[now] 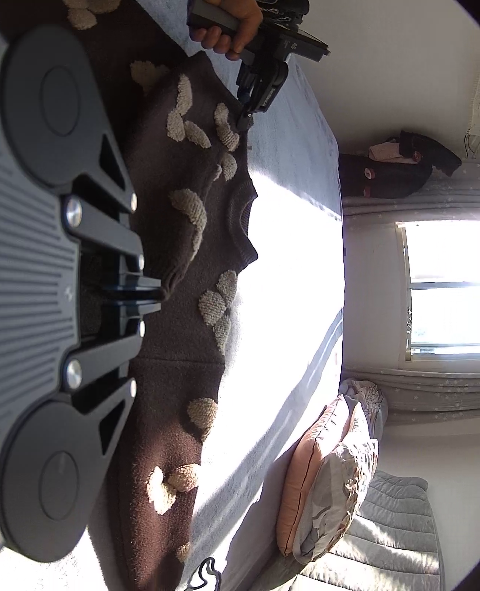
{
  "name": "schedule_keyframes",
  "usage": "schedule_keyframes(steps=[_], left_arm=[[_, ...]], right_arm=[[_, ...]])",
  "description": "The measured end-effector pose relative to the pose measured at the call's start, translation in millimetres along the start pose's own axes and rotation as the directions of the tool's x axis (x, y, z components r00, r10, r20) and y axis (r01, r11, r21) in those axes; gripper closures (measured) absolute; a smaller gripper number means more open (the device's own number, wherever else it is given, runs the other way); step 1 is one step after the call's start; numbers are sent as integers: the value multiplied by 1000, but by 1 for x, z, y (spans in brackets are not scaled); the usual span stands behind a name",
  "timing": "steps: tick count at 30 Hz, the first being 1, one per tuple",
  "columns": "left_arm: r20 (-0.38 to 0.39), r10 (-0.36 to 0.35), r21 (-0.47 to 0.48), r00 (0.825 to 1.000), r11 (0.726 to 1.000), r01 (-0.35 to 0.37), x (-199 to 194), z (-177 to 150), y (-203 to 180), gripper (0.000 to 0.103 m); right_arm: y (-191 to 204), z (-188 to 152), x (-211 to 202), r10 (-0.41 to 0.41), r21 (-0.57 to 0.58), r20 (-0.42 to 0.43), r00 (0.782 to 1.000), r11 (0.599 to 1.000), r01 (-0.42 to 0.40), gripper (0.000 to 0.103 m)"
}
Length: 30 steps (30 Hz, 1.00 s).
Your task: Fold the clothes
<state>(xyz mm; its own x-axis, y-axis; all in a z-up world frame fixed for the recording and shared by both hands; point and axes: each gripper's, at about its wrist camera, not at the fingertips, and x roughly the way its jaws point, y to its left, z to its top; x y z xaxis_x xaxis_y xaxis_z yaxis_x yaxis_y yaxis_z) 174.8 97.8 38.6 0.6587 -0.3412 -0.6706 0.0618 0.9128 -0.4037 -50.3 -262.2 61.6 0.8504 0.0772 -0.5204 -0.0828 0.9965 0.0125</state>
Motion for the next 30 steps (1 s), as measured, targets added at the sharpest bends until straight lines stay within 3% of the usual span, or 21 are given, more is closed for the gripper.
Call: schedule_keyframes(steps=[2,4,7,10,13,17,20,23,26,30], left_arm=[[10,-32,-75,999,997,32,0,-2,10,81],[5,-33,-78,999,996,33,2,-4,10,80],[27,-20,-88,999,996,23,-6,-1,9,67],[95,38,-104,995,994,-28,-32,4,13,65],[153,46,-80,987,996,-34,-69,-2,12,64],[180,-47,-33,983,998,54,-111,-37,-3,58],[169,-108,35,980,994,103,-124,-65,-25,54],[154,-95,108,983,991,79,-113,-81,-42,51],[105,12,112,994,993,-24,-79,-94,-35,54],[138,-2,53,990,999,-6,-69,-101,-18,56]], right_arm=[[-2,0,7,-5,8,-31,999,1000,5,99],[-3,-2,16,-11,13,-71,997,1000,12,99],[-4,-11,36,-53,4,-160,986,999,54,98],[-12,-6,36,-87,29,-132,987,995,92,98],[-25,0,33,-121,47,-113,986,991,127,98],[-42,2,26,-131,75,-107,986,987,140,97],[-52,0,20,-102,157,-102,990,981,117,97],[-57,-2,21,-85,202,-119,989,973,108,97],[-50,-2,20,-63,197,-111,992,977,84,96],[-28,-1,15,26,114,-64,998,993,-19,96]])
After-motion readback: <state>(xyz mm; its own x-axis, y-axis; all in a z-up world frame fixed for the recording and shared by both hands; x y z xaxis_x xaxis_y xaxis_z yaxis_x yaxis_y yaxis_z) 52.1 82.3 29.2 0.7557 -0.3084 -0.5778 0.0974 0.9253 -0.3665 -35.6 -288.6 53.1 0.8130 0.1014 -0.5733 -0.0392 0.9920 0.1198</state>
